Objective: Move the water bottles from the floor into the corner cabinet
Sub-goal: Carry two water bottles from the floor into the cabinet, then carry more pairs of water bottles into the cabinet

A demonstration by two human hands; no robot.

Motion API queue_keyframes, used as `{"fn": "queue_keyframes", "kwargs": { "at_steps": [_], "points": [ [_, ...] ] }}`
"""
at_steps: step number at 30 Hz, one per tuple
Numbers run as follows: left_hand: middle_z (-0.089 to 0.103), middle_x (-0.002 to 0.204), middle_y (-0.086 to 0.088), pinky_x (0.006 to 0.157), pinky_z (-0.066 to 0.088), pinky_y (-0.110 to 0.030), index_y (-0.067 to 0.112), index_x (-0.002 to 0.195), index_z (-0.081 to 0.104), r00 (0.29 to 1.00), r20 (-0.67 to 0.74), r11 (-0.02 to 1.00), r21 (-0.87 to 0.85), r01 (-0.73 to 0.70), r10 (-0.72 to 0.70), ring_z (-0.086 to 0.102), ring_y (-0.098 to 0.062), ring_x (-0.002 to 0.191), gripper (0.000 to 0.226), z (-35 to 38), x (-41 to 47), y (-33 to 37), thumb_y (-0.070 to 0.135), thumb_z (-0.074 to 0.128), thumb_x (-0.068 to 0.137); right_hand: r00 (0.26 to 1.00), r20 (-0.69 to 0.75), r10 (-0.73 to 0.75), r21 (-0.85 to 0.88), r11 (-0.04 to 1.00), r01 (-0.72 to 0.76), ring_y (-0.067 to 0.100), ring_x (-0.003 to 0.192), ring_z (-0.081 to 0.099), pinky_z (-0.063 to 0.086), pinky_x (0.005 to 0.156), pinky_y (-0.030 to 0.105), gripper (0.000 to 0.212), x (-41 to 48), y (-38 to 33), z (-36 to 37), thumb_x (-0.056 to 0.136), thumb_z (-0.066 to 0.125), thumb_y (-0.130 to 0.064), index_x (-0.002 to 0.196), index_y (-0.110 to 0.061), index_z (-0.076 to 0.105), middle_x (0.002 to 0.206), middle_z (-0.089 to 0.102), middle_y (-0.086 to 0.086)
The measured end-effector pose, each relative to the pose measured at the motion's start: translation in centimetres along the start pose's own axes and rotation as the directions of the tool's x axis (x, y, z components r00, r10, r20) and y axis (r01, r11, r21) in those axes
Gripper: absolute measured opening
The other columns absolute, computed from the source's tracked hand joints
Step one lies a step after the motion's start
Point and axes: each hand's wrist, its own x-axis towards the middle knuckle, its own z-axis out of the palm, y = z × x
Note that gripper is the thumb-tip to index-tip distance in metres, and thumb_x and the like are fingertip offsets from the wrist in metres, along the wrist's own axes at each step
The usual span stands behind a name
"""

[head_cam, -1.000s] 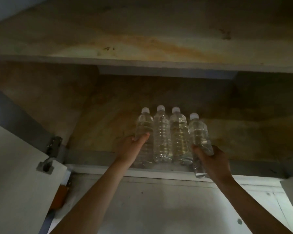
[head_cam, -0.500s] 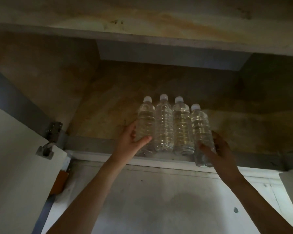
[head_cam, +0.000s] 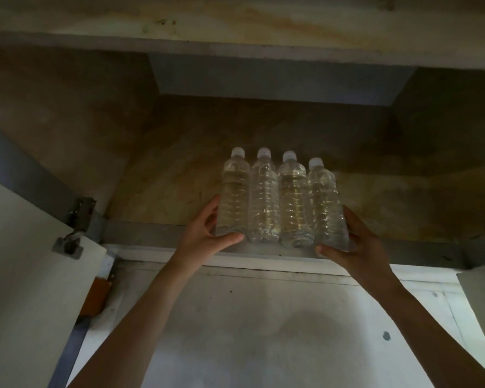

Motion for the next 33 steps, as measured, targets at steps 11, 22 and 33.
{"fn": "queue_keyframes", "kwargs": {
  "at_steps": [11, 22, 33],
  "points": [
    [0.068, 0.113, 0.015, 0.091, 0.053, -0.026, 0.040, 0.128, 0.049, 0.997, -0.023, 0.985, 0.158, -0.069, 0.074, 0.065, -0.002, 0.104, 0.059, 0.3, -1.8, 1.8, 0.014, 0.076, 0.082, 0.999, -0.009, 0.039, 0.026, 0.999, -0.039, 0.006, 0.116, 0.055, 0.046, 0.095, 0.022, 0.071, -0.8, -1.6, -0.4, 0.074, 0.082, -0.036, 0.134, -0.040, 0.045, 0.130, 0.056, -0.016],
    [0.066, 0.108, -0.006, 0.079, 0.052, -0.035, 0.015, 0.112, 0.065, 0.978, 0.124, 0.638, 0.742, -0.205, 0.170, 0.062, -0.024, 0.095, 0.043, 0.8, -16.3, 23.8, 0.041, 0.036, 0.094, 0.992, -0.059, -0.116, -0.358, 0.930, 0.087, 0.029, 0.103, 0.063, 0.052, 0.085, 0.033, 0.032, -10.7, -21.0, -10.2, 0.093, 0.062, -0.030, 0.120, -0.013, 0.065, 0.113, 0.068, 0.008],
    [0.066, 0.106, 0.001, 0.083, 0.051, -0.037, 0.013, 0.114, 0.064, 0.920, 0.315, 0.545, 0.741, -0.391, 0.232, 0.057, -0.020, 0.100, 0.046, 1.2, -35.6, 60.0, 0.040, 0.030, 0.100, 0.989, -0.063, -0.131, -0.407, 0.909, 0.095, 0.025, 0.103, 0.060, 0.049, 0.087, 0.037, 0.043, -26.4, -52.7, -30.8, 0.097, 0.045, -0.042, 0.120, -0.011, 0.064, 0.108, 0.068, 0.003]
  ]
}}
